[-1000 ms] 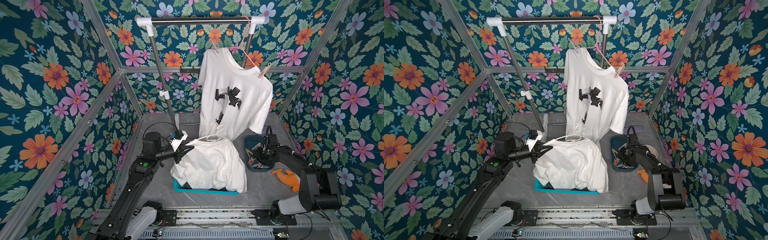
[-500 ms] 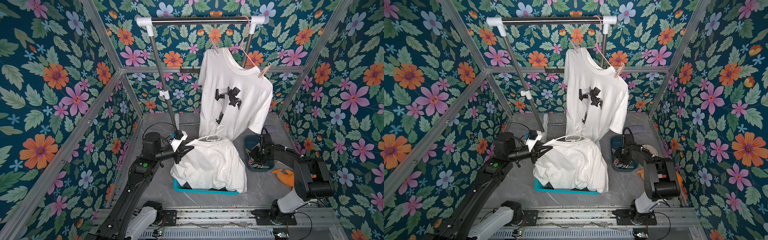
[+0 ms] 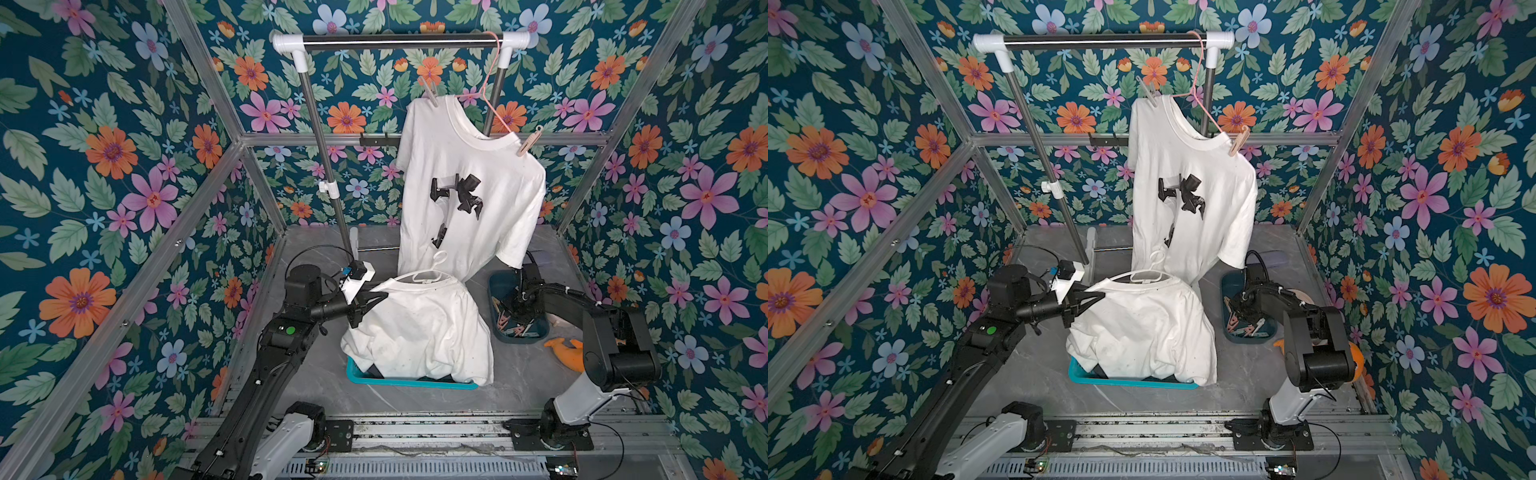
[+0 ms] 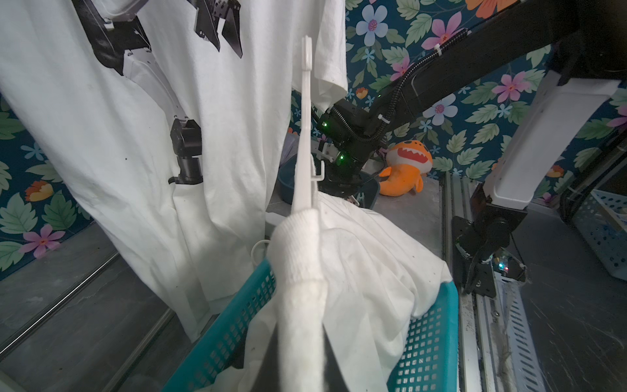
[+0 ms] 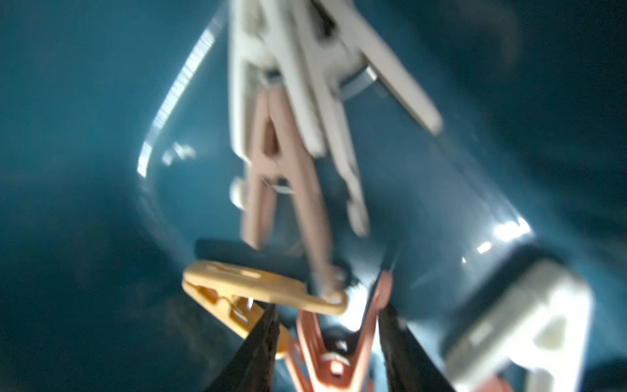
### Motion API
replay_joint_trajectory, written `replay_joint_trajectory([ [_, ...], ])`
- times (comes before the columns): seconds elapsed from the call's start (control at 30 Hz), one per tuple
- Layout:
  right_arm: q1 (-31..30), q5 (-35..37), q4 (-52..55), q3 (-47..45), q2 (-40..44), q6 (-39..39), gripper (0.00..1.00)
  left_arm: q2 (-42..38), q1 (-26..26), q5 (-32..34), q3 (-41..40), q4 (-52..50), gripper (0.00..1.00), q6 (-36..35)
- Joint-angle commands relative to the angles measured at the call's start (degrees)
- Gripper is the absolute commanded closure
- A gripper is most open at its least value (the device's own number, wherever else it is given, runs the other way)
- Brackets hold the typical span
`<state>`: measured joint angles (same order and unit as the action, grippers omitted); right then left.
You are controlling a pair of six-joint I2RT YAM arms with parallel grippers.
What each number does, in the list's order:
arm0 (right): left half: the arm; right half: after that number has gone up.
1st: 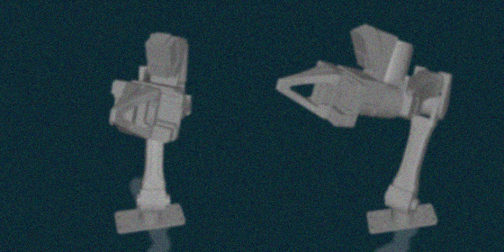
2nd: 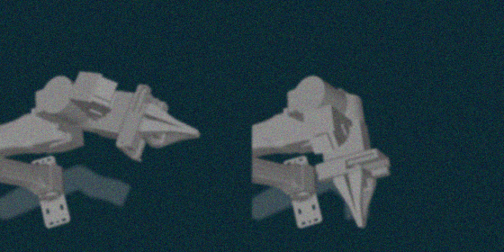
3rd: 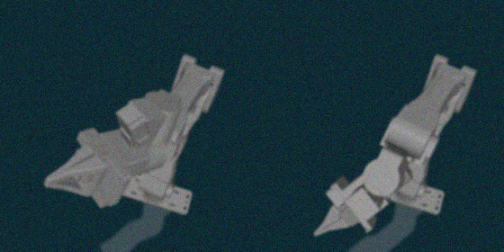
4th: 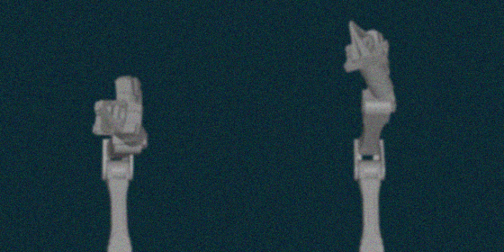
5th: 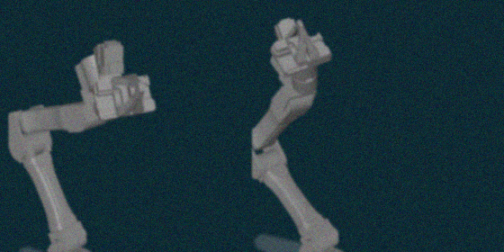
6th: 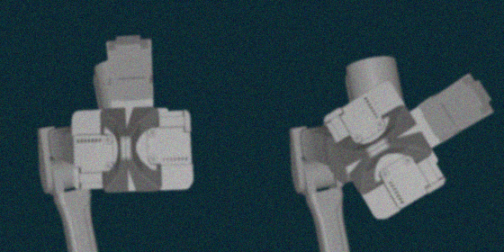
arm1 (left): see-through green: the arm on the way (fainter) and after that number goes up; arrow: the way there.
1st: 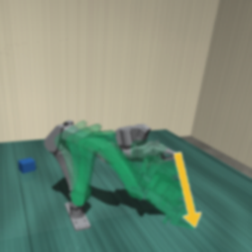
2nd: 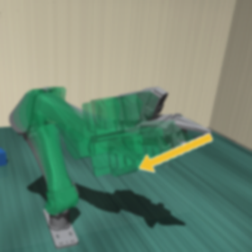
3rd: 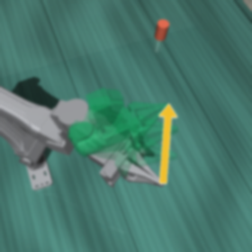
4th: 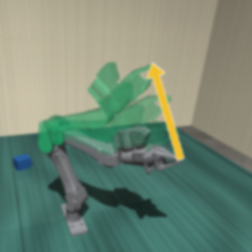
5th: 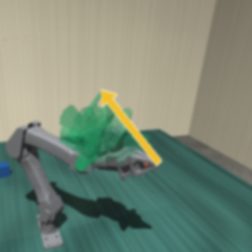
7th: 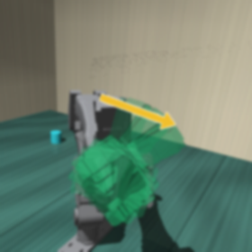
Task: Use clothespins to secure the t-shirt on both sides of the hanger
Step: Pick up the clothespin from the storage box.
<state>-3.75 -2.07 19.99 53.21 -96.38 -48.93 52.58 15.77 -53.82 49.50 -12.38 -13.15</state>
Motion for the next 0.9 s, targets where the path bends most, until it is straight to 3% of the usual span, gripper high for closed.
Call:
replay_joint_trajectory([
  [0.0,0.0,1.8,6.3,1.0,-2.1,1.2,0.53,-0.4,0.0,0.4,0.0,2.6,1.0,0.4],
  [0.5,-2.6,4.2,10.8,2.7,-1.5,6.7,0.55,-0.2,0.0,0.4,0.1,2.6,1.0,0.2],
  [0.87,-3.5,4.7,11.7,2.6,-2.0,10.6,0.5,-0.1,0.0,0.4,0.2,2.6,1.0,0.3],
])
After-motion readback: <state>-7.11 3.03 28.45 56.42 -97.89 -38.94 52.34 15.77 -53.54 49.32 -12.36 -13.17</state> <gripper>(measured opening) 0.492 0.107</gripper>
